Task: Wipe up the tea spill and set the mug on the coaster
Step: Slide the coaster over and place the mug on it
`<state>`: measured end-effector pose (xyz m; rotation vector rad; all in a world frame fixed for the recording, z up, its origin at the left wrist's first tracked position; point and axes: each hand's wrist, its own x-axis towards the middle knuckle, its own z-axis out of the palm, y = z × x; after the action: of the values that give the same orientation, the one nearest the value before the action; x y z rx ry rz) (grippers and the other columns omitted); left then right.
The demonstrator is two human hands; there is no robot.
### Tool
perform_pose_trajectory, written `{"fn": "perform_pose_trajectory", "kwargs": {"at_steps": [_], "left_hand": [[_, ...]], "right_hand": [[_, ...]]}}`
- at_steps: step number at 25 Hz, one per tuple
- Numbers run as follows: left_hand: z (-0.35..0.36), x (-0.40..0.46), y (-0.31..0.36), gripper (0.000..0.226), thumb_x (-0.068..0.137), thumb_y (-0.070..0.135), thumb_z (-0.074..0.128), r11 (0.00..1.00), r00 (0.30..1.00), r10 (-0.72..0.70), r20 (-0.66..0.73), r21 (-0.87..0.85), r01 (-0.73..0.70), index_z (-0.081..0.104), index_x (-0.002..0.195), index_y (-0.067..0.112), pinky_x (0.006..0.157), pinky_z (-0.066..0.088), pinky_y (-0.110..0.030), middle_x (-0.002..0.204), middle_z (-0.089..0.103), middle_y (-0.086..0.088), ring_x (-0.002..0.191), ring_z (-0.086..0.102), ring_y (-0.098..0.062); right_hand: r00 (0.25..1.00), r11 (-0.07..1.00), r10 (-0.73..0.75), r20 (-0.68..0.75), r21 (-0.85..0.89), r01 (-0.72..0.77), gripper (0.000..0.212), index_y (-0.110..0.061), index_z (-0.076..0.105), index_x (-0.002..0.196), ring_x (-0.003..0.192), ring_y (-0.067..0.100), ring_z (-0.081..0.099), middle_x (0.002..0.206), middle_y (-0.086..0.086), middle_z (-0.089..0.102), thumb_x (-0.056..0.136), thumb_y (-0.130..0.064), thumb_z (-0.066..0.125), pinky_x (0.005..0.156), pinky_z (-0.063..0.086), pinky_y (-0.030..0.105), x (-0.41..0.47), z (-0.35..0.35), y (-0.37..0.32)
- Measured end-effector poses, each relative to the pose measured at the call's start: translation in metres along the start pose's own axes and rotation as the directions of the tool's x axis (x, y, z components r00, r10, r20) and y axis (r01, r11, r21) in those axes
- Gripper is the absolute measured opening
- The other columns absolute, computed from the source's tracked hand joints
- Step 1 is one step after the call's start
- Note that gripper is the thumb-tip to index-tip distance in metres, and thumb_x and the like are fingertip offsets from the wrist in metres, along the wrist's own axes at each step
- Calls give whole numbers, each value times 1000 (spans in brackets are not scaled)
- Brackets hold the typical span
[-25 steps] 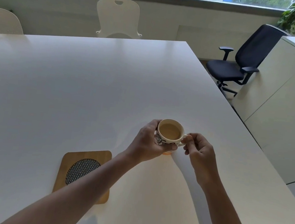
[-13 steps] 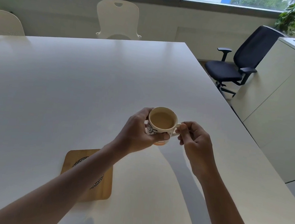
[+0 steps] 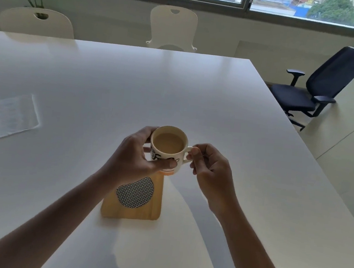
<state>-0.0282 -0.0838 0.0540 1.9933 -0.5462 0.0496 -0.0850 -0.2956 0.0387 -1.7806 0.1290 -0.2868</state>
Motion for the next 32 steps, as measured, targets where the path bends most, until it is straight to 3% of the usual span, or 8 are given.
{"fn": "perform_pose_trajectory", "kwargs": {"at_steps": [6,12,18,23,27,32], "left_hand": [[-28,-47,-26,83,66,40,100,997,997,-75,-37,-12,74,61,138,25,96,62,-24,124,75,14,116,72,-5],[-33,-70,-42,85,63,50,98,994,992,-107,-62,-22,106,60,137,31,98,61,-27,124,75,16,115,72,-3],[-33,-82,-57,90,62,52,96,991,990,-131,-59,-37,129,61,140,24,100,62,-35,125,75,12,116,72,-8],[-32,-83,-60,92,62,54,95,991,990,-134,-53,-32,132,61,141,23,100,61,-32,126,74,14,117,71,-4],[-31,-83,-67,88,66,43,101,991,990,-132,-58,-9,131,61,142,21,100,61,-32,126,74,14,118,71,-4],[-30,-87,-68,90,66,47,99,989,987,-147,-64,-27,146,60,144,21,104,59,-28,130,72,14,122,69,-4]], "right_hand": [[996,999,39,79,10,-40,14,-24,72,97,73,4,68,85,-10,77,107,-21,62,65,53,18,-26,47,8],[990,996,89,112,15,-91,17,-23,73,96,72,7,67,86,-2,77,107,-18,62,66,56,29,-41,66,14],[985,993,117,130,4,-119,20,-28,74,94,73,4,67,88,-6,78,107,-19,62,66,56,23,-49,77,21],[986,991,130,105,3,-131,18,-26,75,95,74,20,67,87,2,76,106,-18,63,70,58,38,-50,79,26],[985,991,132,111,3,-133,18,-27,75,98,72,11,65,87,3,76,107,-19,62,69,58,32,-51,79,29],[988,993,120,97,-13,-120,18,-30,77,96,75,3,67,89,-10,78,107,-24,63,66,53,17,-51,79,31]]}}
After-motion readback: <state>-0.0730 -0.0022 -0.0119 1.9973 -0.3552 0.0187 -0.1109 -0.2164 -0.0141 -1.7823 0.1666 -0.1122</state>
